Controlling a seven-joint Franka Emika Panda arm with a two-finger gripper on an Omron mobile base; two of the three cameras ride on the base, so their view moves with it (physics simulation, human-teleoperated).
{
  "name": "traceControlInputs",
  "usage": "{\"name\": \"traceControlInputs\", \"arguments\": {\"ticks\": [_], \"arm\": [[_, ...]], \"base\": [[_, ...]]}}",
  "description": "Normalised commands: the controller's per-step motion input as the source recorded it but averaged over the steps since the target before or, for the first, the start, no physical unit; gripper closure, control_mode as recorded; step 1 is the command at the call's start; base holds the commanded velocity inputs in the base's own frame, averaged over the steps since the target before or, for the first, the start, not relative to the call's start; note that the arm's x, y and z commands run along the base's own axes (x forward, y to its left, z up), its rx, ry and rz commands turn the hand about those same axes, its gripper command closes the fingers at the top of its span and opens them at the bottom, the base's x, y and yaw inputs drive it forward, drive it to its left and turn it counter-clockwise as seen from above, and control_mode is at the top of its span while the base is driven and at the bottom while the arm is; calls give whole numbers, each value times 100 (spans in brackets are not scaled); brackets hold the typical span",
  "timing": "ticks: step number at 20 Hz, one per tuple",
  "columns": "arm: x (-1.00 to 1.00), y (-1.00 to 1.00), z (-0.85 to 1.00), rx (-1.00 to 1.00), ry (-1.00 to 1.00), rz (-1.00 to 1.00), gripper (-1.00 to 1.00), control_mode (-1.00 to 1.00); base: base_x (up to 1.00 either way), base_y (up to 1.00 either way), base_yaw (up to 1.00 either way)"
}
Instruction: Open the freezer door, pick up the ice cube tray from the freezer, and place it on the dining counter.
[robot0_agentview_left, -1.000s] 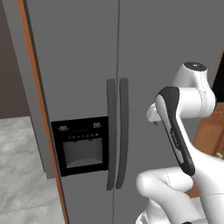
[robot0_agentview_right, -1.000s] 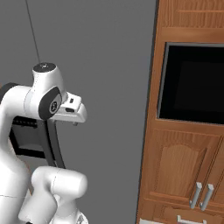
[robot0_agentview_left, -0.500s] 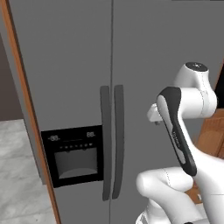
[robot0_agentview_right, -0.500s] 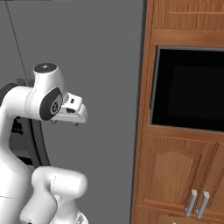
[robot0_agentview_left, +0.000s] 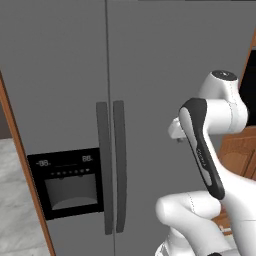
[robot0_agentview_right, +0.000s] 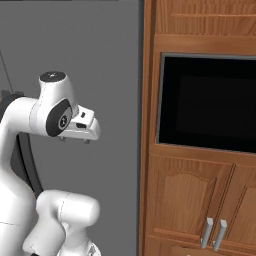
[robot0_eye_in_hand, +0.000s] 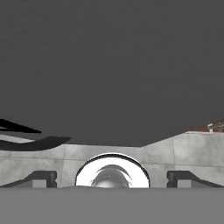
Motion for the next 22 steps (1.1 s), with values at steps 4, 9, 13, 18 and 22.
{"name": "traceControlInputs", "arguments": {"ticks": [4,9,13,18,22], "arm": [[-1,0,-3,0,0,0,-100,-100],[-13,90,-1,-1,-7,-2,-100,-100],[-3,100,0,0,-11,-5,-100,-100],[-8,95,0,0,-26,-8,-100,-100],[-9,83,-3,0,-34,-10,-100,-100]], "base": [[0,0,0],[0,0,0],[0,0,0],[0,0,0],[0,0,0]]}}
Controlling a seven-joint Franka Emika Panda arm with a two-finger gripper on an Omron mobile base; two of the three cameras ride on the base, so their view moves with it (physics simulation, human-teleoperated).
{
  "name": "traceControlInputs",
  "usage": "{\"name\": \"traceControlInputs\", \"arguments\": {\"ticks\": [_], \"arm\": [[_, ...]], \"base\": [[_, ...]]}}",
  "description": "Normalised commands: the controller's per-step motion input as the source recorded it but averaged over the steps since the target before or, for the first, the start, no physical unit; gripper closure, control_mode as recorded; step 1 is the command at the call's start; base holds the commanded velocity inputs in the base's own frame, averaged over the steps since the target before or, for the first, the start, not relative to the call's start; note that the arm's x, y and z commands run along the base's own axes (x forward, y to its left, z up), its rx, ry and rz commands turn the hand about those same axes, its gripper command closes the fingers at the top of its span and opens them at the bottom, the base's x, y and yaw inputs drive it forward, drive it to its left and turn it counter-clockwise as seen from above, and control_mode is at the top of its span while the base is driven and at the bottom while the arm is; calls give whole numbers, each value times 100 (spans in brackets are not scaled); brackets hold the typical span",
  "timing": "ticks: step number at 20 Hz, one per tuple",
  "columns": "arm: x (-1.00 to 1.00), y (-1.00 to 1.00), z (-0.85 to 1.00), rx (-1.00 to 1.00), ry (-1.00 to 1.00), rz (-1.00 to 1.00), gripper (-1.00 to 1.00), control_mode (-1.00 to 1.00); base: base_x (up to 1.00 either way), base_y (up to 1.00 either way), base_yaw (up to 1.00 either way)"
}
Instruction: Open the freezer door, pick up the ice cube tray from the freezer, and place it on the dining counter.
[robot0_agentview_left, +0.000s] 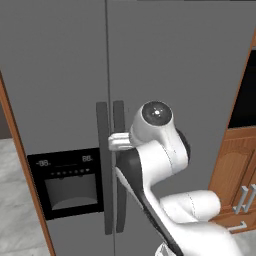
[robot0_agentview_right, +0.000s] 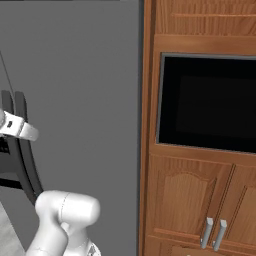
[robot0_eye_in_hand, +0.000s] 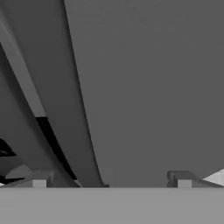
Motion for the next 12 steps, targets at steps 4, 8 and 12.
{"name": "traceControlInputs", "arguments": {"ticks": [4,8,12], "arm": [[-3,74,-3,0,-38,-14,-100,-100],[0,59,-21,0,-31,-12,-100,-100],[0,42,-35,0,-29,-10,-100,-100]], "base": [[0,0,0],[0,0,0],[0,0,0]]}}
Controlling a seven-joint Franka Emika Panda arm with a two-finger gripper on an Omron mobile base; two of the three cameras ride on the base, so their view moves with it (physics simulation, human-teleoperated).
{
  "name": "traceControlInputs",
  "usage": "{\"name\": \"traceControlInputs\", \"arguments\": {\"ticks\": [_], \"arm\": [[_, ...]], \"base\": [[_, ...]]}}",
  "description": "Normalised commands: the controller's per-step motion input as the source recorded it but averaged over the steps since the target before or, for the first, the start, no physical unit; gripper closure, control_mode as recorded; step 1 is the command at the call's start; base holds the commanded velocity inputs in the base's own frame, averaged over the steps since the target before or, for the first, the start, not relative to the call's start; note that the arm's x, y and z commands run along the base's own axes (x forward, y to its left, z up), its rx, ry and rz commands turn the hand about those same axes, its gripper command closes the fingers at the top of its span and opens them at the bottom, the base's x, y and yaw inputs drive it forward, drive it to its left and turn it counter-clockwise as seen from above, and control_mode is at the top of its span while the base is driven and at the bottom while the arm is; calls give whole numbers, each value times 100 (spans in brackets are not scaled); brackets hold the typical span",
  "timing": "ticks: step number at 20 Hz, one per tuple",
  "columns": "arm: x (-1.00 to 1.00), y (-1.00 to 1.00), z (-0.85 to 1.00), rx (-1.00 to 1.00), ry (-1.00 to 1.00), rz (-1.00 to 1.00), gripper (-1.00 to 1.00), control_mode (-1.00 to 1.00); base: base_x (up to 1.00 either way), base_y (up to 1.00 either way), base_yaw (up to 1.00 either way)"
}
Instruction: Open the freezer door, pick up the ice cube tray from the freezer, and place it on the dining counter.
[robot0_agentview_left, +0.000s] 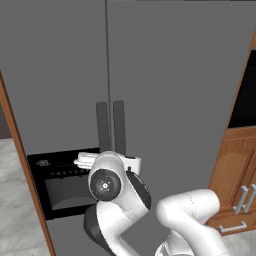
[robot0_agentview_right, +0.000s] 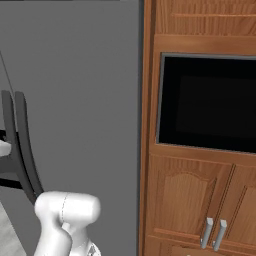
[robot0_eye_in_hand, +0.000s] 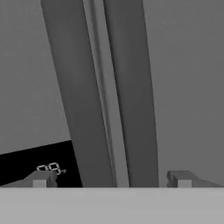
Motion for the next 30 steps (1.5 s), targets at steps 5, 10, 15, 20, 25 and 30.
{"name": "traceControlInputs", "arguments": {"ticks": [5,10,15,20,25,30], "arm": [[0,21,-33,0,-29,-10,-100,-100],[1,1,-14,-3,-15,-3,-100,-100],[8,0,0,0,-5,0,-100,-100],[24,2,0,0,0,0,-100,-100],[8,26,0,-4,0,-2,-100,-100],[18,7,0,-1,0,0,-100,-100]], "base": [[0,0,0],[0,0,0],[0,0,0],[0,0,0],[0,0,0],[0,0,0]]}}
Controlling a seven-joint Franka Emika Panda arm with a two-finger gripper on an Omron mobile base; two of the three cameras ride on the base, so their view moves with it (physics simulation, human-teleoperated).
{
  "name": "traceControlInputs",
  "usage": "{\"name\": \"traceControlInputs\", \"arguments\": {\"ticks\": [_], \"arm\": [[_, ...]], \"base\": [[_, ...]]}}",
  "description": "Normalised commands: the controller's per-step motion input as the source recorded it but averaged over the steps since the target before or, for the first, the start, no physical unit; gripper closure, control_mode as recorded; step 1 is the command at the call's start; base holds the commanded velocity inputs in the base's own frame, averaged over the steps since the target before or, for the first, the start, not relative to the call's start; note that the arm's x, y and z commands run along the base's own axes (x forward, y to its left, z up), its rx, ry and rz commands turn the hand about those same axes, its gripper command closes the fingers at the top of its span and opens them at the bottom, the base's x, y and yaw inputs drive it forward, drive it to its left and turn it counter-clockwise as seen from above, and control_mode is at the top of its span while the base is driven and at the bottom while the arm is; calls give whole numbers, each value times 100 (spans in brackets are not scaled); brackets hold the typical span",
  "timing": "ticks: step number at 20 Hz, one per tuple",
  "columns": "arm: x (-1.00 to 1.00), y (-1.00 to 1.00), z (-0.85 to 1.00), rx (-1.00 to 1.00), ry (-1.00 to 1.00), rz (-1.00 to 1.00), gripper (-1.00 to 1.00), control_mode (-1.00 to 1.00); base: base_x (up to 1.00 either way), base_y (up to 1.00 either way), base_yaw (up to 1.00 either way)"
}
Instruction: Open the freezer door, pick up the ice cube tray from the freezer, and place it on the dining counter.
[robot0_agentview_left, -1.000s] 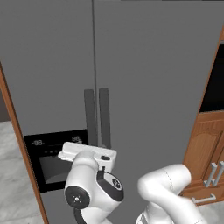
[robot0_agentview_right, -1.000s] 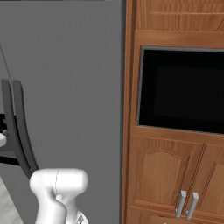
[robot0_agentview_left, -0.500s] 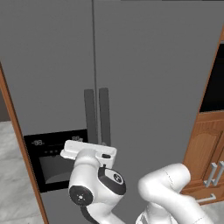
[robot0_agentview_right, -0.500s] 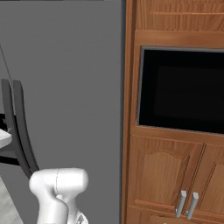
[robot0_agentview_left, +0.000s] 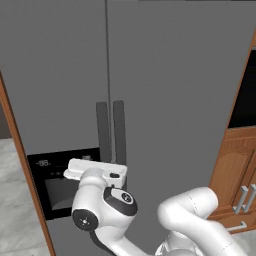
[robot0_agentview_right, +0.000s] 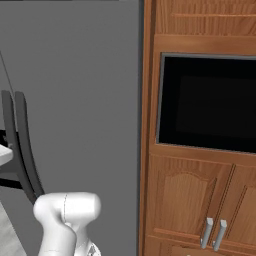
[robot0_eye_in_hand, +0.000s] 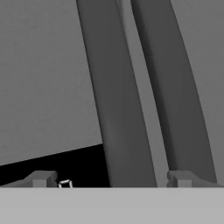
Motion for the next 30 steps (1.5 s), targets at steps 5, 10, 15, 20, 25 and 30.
{"name": "traceControlInputs", "arguments": {"ticks": [5,10,15,20,25,30], "arm": [[4,-16,-1,0,0,0,-100,-100],[7,-8,-3,0,-1,0,-100,-100],[23,-1,-5,0,-1,0,-100,-100],[28,1,-12,0,-1,0,-100,-100],[32,6,-11,-1,0,0,-100,-100],[32,14,-12,-2,0,0,100,-100]], "base": [[0,0,0],[0,0,0],[0,0,0],[0,0,0],[0,0,0],[0,0,0]]}}
